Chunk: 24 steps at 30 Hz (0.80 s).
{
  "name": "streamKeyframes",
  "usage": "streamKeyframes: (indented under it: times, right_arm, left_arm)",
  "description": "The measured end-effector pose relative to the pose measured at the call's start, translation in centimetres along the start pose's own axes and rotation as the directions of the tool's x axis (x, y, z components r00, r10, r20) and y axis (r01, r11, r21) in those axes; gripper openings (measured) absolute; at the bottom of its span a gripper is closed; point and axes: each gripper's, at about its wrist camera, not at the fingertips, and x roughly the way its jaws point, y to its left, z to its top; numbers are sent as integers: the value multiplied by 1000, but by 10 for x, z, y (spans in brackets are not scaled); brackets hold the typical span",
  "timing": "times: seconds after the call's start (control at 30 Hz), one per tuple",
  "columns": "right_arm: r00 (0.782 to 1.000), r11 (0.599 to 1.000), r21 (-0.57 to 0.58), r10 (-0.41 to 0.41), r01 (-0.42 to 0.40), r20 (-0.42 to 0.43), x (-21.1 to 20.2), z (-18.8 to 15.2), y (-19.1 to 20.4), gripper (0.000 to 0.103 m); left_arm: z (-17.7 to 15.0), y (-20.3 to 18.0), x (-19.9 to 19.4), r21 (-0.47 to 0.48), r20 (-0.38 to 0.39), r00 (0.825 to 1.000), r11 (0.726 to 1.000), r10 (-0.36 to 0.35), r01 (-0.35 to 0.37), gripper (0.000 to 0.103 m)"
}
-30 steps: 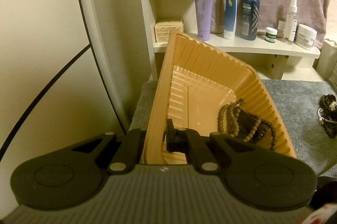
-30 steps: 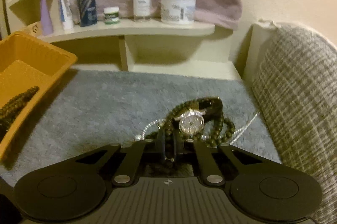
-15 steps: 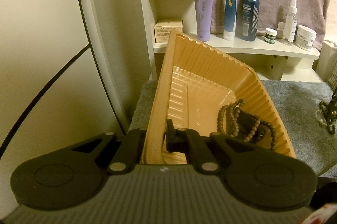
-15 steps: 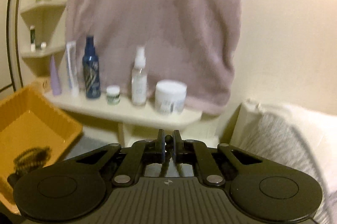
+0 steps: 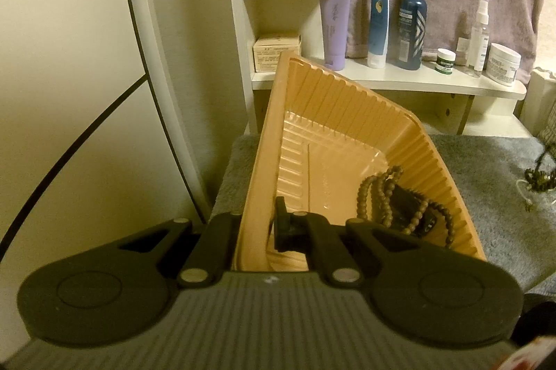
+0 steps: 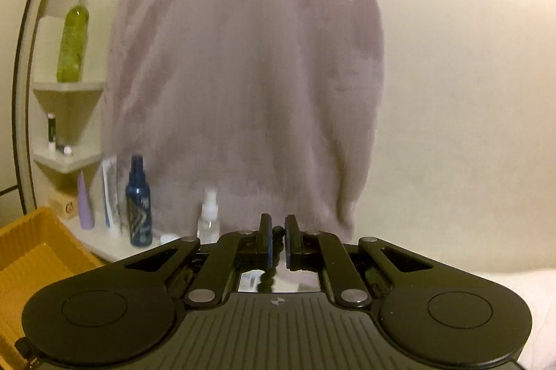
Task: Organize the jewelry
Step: 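Lift the dark bead strand high with the right tool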
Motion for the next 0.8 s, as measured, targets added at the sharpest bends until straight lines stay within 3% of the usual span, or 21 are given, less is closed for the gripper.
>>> streamKeyframes:
  times: [0.4, 0.8]
  right_arm:
    - [992, 999, -50, 8, -1, 125, -19, 51, 0, 6]
    - [972, 994, -85, 79, -62, 221, -36, 103, 12, 6]
  left_arm:
    - [1, 0, -1, 2, 2, 1000, 1000, -1, 1, 4]
    - [1, 0, -1, 5, 4, 1000, 1000, -2, 2, 4]
